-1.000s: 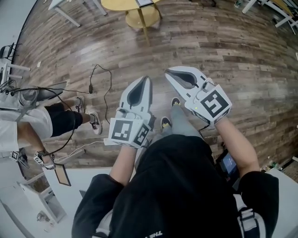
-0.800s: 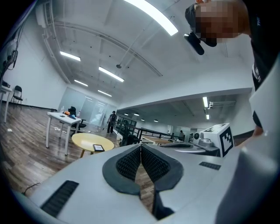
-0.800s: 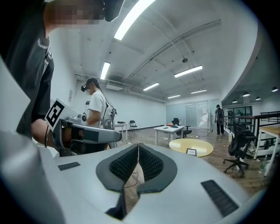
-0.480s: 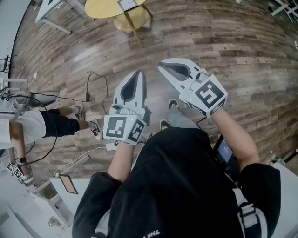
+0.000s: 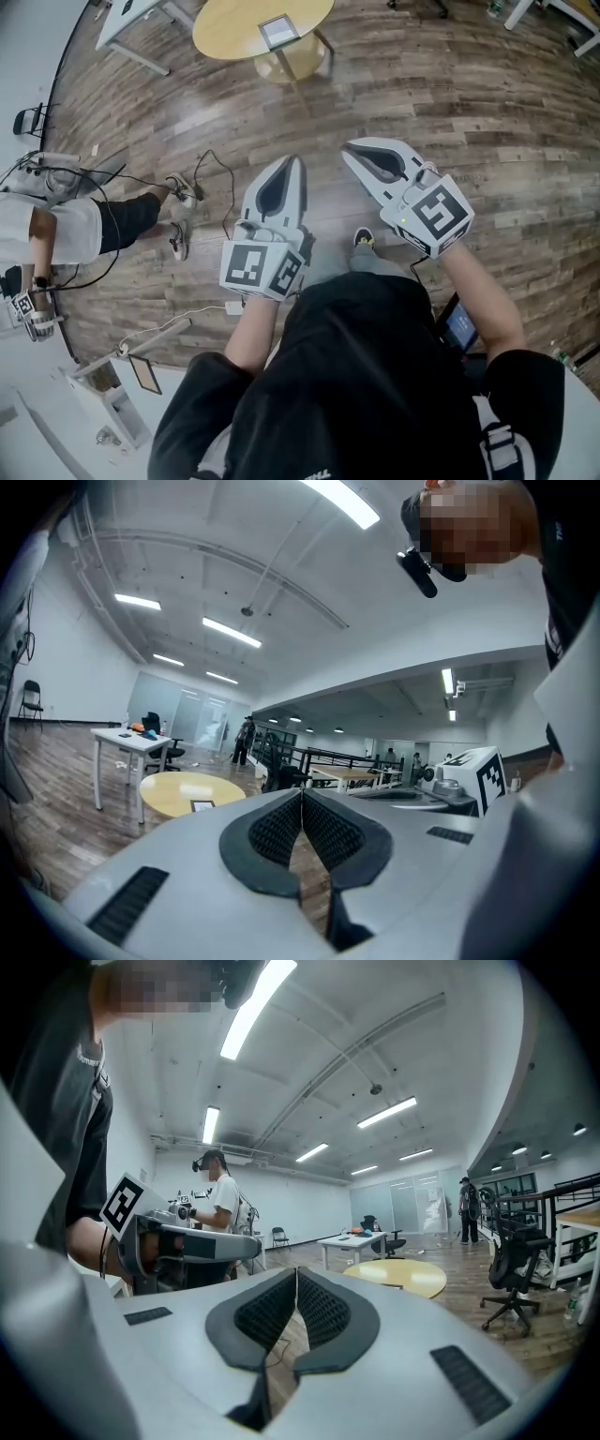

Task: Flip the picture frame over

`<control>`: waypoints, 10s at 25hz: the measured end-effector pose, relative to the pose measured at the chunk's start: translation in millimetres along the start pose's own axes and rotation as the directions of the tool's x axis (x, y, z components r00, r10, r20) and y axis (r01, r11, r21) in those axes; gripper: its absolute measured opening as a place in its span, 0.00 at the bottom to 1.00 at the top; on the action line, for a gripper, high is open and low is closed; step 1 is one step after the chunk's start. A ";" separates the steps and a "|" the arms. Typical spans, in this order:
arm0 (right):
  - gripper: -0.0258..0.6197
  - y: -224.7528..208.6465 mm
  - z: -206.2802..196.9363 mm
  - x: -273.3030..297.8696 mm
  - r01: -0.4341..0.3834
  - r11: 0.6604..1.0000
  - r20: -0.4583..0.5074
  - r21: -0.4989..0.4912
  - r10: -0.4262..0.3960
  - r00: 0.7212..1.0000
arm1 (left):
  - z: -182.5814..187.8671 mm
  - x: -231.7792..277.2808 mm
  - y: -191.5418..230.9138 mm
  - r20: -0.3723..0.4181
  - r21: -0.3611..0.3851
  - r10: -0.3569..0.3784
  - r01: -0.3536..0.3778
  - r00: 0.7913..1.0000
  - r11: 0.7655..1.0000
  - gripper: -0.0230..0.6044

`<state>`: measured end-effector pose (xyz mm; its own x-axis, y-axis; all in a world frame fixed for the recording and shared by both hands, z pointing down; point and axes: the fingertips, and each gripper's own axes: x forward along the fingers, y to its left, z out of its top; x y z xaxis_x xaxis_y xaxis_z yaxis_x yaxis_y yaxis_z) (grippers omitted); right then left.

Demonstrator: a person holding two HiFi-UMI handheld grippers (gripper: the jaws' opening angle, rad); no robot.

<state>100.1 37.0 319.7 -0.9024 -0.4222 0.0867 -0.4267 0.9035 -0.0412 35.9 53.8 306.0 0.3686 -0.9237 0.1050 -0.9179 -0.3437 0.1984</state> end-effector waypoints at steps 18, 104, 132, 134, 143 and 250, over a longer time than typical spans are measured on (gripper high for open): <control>0.07 -49.7 1.3 69.5 0.034 0.999 -0.030 0.026 -0.033 0.999 | 12.0 57.4 55.8 -0.004 -0.006 -0.049 0.049 0.999 0.999 0.07; 0.07 -388.9 -8.4 432.9 -0.081 0.994 -0.206 -0.068 0.066 0.976 | 96.0 426.8 423.3 0.024 -0.031 -0.009 0.010 1.000 0.999 0.07; 0.08 -355.5 -241.5 478.9 -0.517 0.837 -0.679 -0.182 0.273 0.681 | -51.1 457.0 500.0 -0.187 -0.060 0.077 -0.089 0.979 0.994 0.07; 0.10 -352.8 -252.4 482.4 -0.533 0.821 -0.698 -0.205 0.259 0.668 | -62.1 456.1 502.0 -0.206 -0.067 0.071 -0.086 0.976 0.994 0.07; 0.34 -347.7 -294.0 493.6 -0.595 0.689 -0.755 -0.414 0.106 0.648 | -85.3 450.6 511.4 -0.238 -0.078 0.069 -0.090 0.969 0.993 0.07; 0.07 -433.6 59.1 472.2 0.215 0.970 0.028 -0.113 -0.213 0.977 | 105.5 435.7 487.7 -0.020 0.029 0.138 -0.137 0.990 0.990 0.07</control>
<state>-144.6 -558.5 319.7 -0.7921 -0.6068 0.0656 -0.6009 0.7942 0.0910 -266.7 -534.2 345.6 0.2412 -0.9586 0.1512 -0.9637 -0.2182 0.1538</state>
